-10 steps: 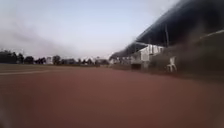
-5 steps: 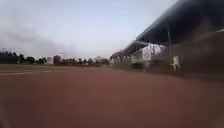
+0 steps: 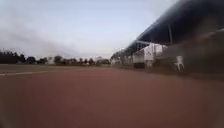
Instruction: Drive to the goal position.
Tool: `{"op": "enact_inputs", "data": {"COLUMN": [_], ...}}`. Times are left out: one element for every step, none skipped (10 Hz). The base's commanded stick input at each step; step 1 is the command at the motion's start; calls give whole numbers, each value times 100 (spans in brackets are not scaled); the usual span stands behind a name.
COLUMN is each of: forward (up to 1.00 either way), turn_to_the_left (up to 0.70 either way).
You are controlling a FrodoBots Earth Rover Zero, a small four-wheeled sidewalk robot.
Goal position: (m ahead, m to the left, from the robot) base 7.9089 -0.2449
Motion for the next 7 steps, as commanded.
{"op": "enact_inputs", "data": {"forward": [70,70,70,70,70,70,70], "turn_to_the_left": [-2,-33,-34,-22,0,0,0]}}
